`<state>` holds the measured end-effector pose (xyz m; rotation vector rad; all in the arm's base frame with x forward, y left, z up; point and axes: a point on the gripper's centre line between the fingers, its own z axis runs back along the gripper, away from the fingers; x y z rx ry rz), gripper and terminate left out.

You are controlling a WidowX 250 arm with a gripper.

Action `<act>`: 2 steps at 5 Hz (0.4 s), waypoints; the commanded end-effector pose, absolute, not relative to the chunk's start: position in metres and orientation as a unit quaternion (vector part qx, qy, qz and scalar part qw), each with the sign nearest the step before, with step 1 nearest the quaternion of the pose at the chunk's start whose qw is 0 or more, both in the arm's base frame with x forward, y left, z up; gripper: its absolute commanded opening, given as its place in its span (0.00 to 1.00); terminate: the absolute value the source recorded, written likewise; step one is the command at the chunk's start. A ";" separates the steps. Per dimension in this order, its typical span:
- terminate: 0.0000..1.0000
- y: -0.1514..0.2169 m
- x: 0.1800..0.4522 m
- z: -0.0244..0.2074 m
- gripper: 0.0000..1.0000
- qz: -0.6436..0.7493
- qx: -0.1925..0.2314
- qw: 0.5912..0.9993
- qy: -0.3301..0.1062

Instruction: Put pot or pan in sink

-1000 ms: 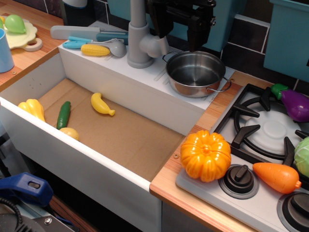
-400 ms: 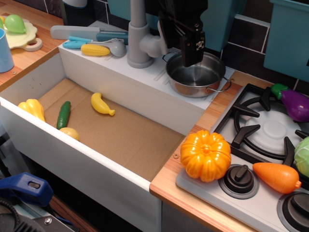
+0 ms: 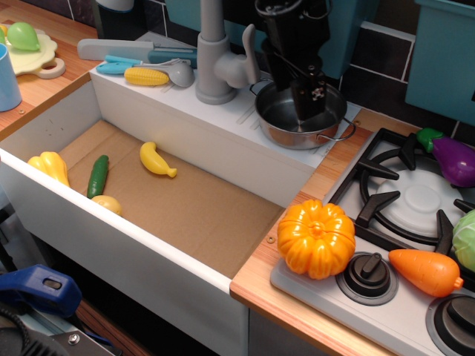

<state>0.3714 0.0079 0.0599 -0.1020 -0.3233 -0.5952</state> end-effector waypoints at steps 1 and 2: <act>0.00 0.007 0.372 0.060 1.00 -0.299 -0.051 0.934 -0.190; 0.00 0.006 0.372 0.054 1.00 -0.302 -0.059 0.931 -0.197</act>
